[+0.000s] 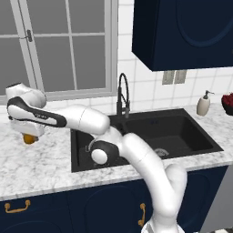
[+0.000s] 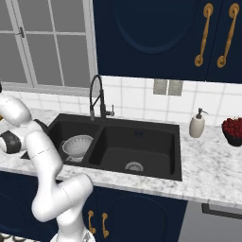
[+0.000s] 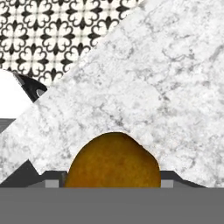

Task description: Put the colander in the sink, put the pear in the colander, and turn on the sink faucet and pour water over the colander.

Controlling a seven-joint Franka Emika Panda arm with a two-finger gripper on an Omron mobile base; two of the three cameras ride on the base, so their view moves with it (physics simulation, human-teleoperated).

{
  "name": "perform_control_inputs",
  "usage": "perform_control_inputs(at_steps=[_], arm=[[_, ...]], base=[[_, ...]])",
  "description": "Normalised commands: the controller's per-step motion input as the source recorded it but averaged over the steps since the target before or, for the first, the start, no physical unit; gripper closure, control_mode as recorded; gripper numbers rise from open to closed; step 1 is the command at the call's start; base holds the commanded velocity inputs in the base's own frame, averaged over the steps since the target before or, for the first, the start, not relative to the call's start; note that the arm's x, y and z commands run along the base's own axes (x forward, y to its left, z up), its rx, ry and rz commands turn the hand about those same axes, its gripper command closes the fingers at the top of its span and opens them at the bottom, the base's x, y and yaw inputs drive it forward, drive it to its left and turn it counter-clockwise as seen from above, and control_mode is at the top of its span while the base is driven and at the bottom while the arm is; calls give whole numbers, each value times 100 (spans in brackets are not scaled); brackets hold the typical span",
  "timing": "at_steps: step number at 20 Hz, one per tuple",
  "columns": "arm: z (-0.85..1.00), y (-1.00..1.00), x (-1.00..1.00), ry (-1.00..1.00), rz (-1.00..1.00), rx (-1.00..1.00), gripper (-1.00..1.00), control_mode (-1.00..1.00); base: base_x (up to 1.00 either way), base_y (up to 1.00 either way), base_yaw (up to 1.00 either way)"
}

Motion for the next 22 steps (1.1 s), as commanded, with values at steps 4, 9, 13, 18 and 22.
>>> perform_control_inputs(at_steps=[4,9,13,18,22], arm=[[-24,-100,-10,0,-28,0,100,-100],[-26,-100,-3,0,-27,0,100,-100],[-30,-100,-3,0,-27,0,100,-100],[-36,-100,-16,0,-26,0,100,-100],[-51,-100,-40,-7,-26,0,100,-100]], base=[[0,0,0],[0,0,0],[0,0,0],[0,0,0],[0,0,0]])
